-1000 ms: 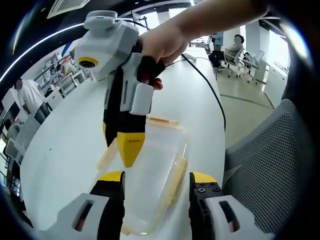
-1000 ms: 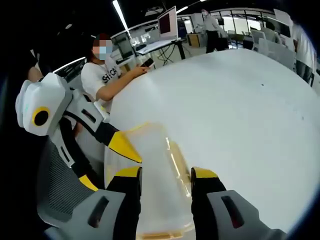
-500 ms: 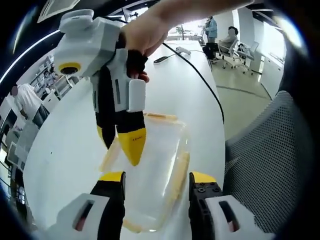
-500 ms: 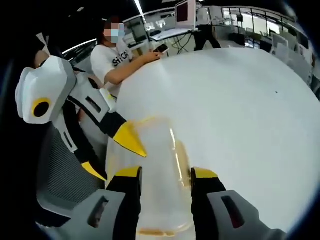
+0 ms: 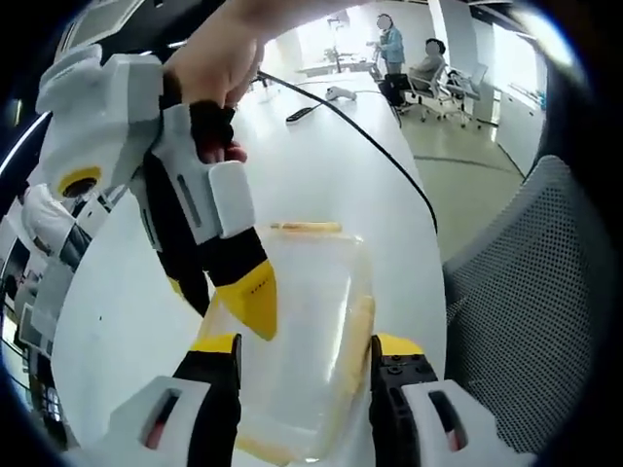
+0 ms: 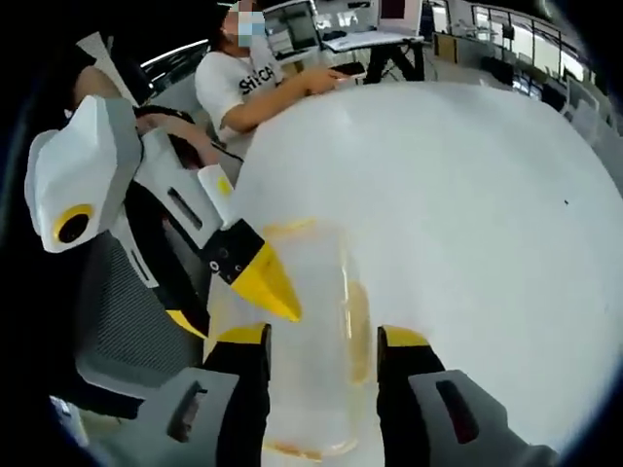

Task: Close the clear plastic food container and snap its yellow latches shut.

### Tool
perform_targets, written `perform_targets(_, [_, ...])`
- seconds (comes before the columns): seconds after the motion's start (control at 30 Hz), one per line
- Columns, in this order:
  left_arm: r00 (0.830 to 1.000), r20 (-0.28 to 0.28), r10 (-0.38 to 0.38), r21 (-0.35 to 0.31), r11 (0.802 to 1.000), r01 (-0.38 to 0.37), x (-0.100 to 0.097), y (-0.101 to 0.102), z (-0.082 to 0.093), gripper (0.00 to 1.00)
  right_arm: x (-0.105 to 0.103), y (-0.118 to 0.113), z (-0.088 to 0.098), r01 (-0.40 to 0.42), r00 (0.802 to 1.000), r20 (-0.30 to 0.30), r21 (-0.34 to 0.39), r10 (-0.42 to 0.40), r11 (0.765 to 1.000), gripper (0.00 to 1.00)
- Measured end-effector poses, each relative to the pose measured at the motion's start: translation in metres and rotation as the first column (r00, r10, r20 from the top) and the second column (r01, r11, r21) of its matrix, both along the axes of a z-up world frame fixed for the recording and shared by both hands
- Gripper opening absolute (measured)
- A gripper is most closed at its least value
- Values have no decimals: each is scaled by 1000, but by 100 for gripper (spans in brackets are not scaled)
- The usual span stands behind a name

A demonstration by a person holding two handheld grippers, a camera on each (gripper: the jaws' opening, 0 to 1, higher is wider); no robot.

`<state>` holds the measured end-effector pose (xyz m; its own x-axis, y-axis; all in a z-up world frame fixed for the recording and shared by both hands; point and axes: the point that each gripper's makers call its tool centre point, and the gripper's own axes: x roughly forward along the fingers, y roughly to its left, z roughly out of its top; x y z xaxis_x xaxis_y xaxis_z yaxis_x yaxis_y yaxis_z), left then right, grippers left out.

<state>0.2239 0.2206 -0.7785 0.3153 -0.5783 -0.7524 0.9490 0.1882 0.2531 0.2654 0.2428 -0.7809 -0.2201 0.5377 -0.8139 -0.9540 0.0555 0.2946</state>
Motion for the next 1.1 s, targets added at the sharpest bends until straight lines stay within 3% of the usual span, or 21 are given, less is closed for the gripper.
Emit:
perform_targets(0.13, [999,44,-19,26,1000,17,-2,1,-2,49,4,-1,-2,7,1000,-17,-26,-7,1000,38])
perform_targets(0.4, [999,40,-4,20,1000,3,0,1,-2,48,2,-2,-4,-10,998,-55,-55,7,998,37])
perform_targets(0.67, [999,40,-1,12,1000,0,0,2,-3,46,1,-1,-4,-37,999,-40,-84,34,996,35])
perform_targets(0.7, [998,70,11,47,999,-14,4,10,-4,44,0,-2,-5,-40,999,-35,-99,37,994,35])
perform_targets(0.77, [999,46,18,33,999,-19,3,7,-7,44,-1,-3,-5,-42,998,-47,-98,37,994,33])
perform_targets(0.8, [999,47,13,32,999,-14,5,6,-7,44,-7,2,-3,-68,994,-90,-75,61,995,32])
perform_targets(0.83, [999,47,11,30,999,-13,2,2,-7,44,3,3,1,-41,997,-63,-88,35,995,32])
perform_targets(1.1, [999,53,-4,12,1000,4,1,2,-3,45,2,-1,-1,-58,997,-65,-122,50,991,34])
